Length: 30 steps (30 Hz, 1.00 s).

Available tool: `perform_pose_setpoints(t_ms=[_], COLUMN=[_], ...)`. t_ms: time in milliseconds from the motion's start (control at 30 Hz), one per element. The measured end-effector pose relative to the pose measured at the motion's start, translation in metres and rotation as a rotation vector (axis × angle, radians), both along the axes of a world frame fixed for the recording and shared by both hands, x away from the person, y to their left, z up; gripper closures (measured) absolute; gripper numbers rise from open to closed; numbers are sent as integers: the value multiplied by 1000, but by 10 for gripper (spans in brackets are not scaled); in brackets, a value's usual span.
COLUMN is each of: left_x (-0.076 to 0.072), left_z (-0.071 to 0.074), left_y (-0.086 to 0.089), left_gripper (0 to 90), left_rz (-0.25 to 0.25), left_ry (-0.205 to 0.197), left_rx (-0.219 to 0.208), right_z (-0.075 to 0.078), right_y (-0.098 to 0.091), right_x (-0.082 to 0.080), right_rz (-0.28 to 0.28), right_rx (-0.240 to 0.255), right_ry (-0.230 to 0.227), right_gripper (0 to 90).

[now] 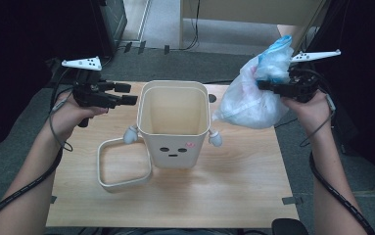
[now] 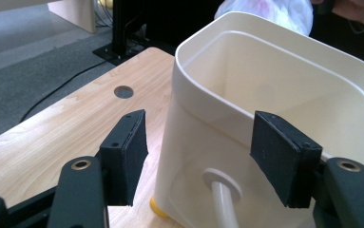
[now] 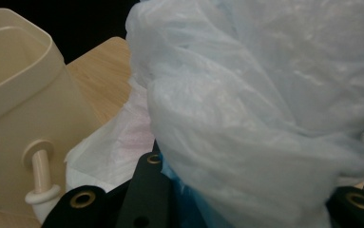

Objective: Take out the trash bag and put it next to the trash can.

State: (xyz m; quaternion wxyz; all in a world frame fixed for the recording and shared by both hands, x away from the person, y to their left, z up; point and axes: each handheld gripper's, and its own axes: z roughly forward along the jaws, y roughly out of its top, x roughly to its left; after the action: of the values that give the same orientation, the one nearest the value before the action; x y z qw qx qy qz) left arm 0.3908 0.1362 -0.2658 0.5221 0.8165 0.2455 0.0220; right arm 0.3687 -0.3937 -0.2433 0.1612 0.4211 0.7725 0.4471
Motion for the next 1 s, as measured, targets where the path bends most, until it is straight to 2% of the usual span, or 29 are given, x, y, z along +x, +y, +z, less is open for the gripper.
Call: perform_pose_setpoints(t_ms=[167, 467, 633, 700, 1000], left_x=[-1, -1, 0, 0, 1], left_z=[-9, -28, -40, -45, -60], left_y=[4, 11, 14, 14, 16], left_gripper=[365, 366, 366, 366, 365], left_rz=[8, 24, 26, 27, 37], left_ry=[4, 16, 33, 40, 55], left_rx=[-6, -13, -9, -2, -23], right_z=[-17, -45, -60, -65, -85], right_y=[3, 13, 17, 20, 34], right_x=[2, 5, 7, 8, 10], right_rz=[-1, 1, 7, 13, 29], right_rx=[24, 41, 55, 43, 51], right_ry=[6, -11, 12, 16, 35], right_gripper=[792, 777, 769, 767, 739])
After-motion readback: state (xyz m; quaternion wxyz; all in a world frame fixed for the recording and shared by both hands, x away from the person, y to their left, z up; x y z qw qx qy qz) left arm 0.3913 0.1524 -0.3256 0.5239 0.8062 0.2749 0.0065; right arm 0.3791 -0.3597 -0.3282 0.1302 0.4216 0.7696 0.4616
